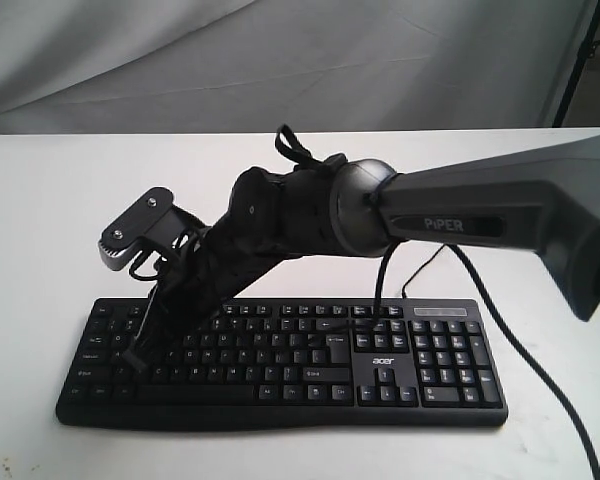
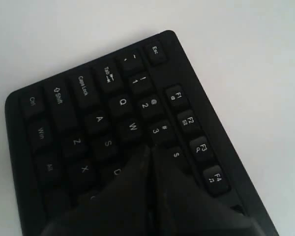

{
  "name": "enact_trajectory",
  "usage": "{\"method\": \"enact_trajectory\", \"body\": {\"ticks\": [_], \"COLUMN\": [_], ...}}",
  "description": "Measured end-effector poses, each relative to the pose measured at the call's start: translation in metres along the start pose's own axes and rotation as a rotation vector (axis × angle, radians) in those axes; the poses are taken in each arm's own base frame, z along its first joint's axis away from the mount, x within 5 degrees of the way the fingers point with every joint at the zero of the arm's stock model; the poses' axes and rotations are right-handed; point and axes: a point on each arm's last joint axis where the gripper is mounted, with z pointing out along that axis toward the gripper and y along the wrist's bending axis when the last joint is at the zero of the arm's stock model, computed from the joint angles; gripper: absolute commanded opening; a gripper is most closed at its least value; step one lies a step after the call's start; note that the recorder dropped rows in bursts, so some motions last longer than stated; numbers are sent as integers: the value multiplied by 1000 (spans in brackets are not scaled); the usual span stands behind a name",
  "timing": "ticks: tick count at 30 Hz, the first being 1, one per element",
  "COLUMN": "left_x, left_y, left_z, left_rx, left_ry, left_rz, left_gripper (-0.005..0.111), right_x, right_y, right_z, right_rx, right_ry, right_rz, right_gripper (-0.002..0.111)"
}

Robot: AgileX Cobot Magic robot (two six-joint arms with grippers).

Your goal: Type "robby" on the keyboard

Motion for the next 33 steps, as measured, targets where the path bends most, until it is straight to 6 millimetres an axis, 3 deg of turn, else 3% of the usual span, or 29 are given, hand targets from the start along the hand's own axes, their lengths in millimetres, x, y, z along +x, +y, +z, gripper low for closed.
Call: {"method": "enact_trajectory", "body": {"ticks": [7, 33], "left_x": [0, 0], "left_y": [0, 0], "left_z": [0, 0], "left_rx": [0, 0], "left_ry": [0, 0], "left_rz": [0, 0], "left_gripper": [0, 0], "right_x": [10, 14], "right_y": [1, -2], "right_z": [4, 12], "right_rx": [-4, 16], "right_ry": [27, 22], "right_rz": [4, -6], "right_gripper": [0, 0]}}
